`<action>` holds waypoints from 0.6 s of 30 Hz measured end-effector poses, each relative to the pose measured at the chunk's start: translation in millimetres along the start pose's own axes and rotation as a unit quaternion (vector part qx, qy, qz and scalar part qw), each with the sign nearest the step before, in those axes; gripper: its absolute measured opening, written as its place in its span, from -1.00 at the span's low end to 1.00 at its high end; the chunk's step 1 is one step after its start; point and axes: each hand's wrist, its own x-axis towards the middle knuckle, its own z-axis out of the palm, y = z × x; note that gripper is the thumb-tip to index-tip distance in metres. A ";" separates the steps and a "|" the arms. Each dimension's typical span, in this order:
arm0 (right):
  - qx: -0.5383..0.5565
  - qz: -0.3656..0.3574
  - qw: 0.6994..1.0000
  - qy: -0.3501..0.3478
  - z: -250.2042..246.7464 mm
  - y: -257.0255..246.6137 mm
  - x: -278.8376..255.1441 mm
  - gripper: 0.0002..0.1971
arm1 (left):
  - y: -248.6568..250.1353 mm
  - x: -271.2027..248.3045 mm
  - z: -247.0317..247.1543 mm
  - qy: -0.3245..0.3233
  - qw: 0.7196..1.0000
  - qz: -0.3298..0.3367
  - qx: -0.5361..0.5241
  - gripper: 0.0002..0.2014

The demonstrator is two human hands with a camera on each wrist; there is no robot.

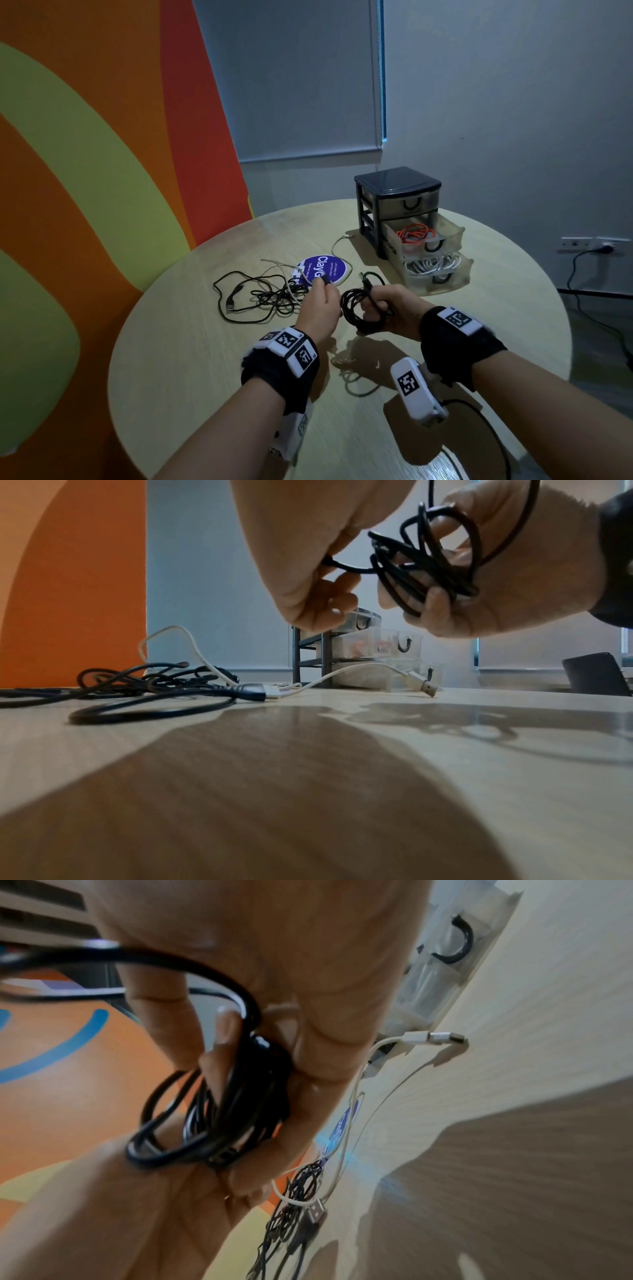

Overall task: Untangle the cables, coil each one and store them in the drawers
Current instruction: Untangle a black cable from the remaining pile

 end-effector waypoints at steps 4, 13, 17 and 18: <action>0.045 0.026 0.999 -0.012 -2.2 0.7 3.1 -0.78 | -1.1 -0.9 0.2 0.026 0.998 0.043 0.025 -0.79; -0.051 -0.030 0.994 0.089 16.6 -1.9 8.2 -0.61 | -0.4 -2.9 -1.5 0.107 0.988 0.112 0.029 -0.78; -0.091 -0.043 0.987 0.129 25.5 -6.6 11.5 -0.58 | 1.8 -4.4 -4.5 0.158 0.978 0.133 0.000 -0.79; -0.098 -0.044 0.985 0.136 26.1 -6.7 12.0 -0.58 | 2.7 -5.4 -5.0 0.164 0.976 0.140 -0.005 -0.78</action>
